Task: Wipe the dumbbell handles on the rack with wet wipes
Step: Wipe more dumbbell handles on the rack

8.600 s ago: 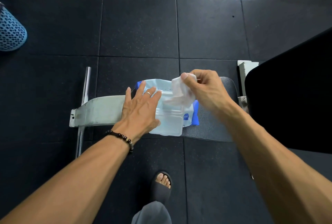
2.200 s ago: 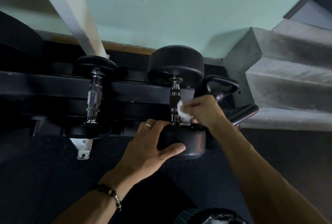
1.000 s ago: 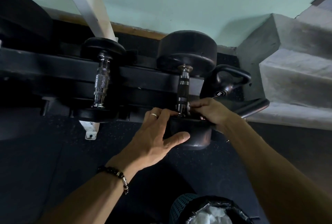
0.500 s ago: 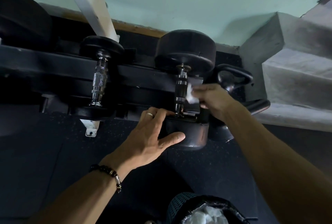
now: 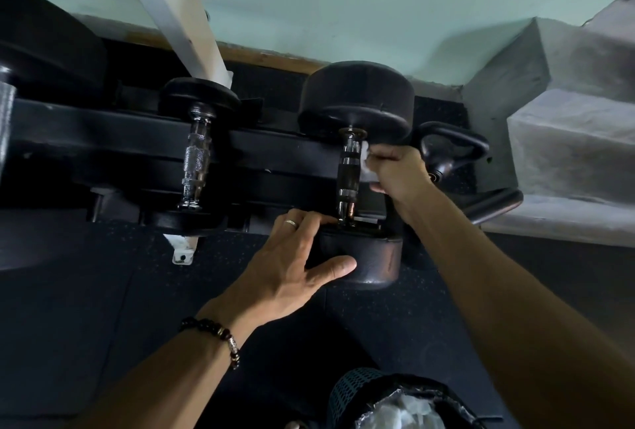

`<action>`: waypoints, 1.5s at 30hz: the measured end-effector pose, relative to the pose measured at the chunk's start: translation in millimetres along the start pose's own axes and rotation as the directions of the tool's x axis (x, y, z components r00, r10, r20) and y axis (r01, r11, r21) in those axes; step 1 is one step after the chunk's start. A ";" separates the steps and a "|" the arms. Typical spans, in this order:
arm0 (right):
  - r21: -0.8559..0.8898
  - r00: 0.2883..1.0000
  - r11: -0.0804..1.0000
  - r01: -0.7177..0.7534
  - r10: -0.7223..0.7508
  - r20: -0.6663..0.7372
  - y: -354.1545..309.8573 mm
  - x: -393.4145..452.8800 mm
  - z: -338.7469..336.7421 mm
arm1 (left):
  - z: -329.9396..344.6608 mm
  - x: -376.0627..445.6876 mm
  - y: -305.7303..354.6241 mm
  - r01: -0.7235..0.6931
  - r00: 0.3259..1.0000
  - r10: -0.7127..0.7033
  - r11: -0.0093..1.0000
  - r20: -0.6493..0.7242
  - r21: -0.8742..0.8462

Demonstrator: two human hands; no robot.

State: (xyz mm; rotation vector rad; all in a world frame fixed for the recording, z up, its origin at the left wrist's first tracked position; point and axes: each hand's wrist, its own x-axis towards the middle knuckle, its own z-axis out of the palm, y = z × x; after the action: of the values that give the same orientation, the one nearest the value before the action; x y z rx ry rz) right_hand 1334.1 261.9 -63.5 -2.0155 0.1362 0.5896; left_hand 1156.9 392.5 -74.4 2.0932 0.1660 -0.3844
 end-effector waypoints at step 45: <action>-0.351 0.902 0.923 0.159 -0.281 -0.329 56.2 -129.0 48.1 | -19.3 120.4 13.9 0.173 0.883 -0.423 0.698 -0.204 -0.695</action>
State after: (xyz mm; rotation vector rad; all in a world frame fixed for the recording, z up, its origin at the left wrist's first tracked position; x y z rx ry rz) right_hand 1185.6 255.6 -67.6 -2.4020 0.0368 0.0729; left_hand 1277.9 397.4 -94.4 1.3886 0.7664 -0.1022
